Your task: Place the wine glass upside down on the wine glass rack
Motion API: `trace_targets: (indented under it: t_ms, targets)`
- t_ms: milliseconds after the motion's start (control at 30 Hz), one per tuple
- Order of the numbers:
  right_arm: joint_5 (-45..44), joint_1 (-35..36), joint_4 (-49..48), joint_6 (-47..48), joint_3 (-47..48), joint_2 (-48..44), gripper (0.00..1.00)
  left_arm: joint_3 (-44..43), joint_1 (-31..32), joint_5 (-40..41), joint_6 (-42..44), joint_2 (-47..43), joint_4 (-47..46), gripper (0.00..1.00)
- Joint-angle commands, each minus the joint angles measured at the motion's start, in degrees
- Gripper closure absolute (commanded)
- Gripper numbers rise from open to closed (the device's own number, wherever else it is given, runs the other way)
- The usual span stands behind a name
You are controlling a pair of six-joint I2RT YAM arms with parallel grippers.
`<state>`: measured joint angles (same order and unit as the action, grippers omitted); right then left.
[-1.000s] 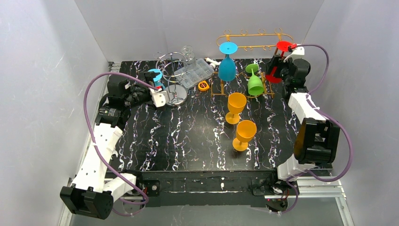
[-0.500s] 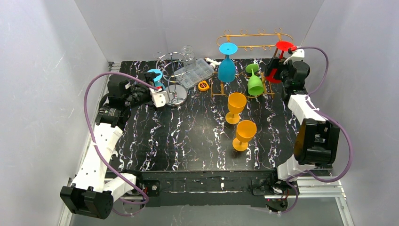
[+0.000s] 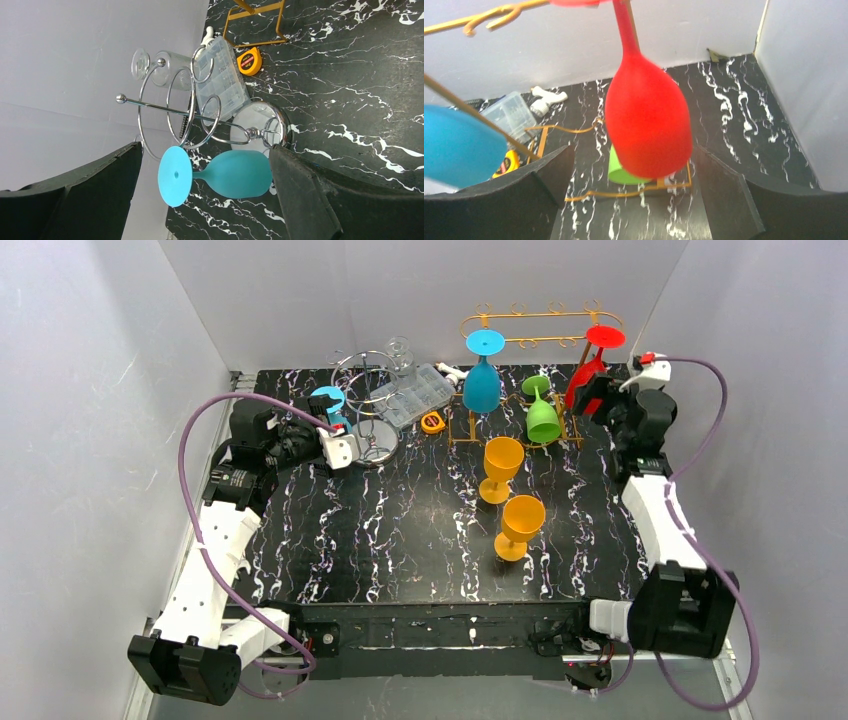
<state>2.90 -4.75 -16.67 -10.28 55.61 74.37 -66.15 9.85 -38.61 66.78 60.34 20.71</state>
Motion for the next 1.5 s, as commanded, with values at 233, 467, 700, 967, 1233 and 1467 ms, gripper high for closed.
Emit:
trace_targets:
  t_ms: [233, 467, 700, 967, 1233, 1467]
  targets:
    - [-7.98, 7.83, 11.69, -15.66, -16.94, -22.63, 0.05, -0.49, -0.35, -1.48, -1.61, -1.92, 2.1, 0.02]
    - [-9.66, 14.04, 1.44, -27.31, -24.34, -18.9, 0.25, -0.26, -0.35, -0.85, -1.56, -2.7, 2.96, 0.02]
    - [-13.15, 15.54, -23.16, -42.83, -30.68, -6.76, 0.31, -0.61, -0.35, -0.67, -0.95, -3.55, 3.89, 0.02]
    - [-18.38, 15.65, -47.11, -51.38, -32.79, 9.92, 0.34, -1.2, -0.37, -0.9, -0.5, -2.29, 4.55, 0.02]
    - [-18.4, 15.31, -80.48, -59.3, -33.16, 33.69, 0.37, -1.28, -0.35, -0.46, 0.48, -1.61, 5.17, 0.02]
    - [-18.64, 15.39, -83.37, -57.76, -30.3, 38.64, 0.38, -0.7, -0.35, -0.24, 1.53, -1.22, 5.22, 0.02]
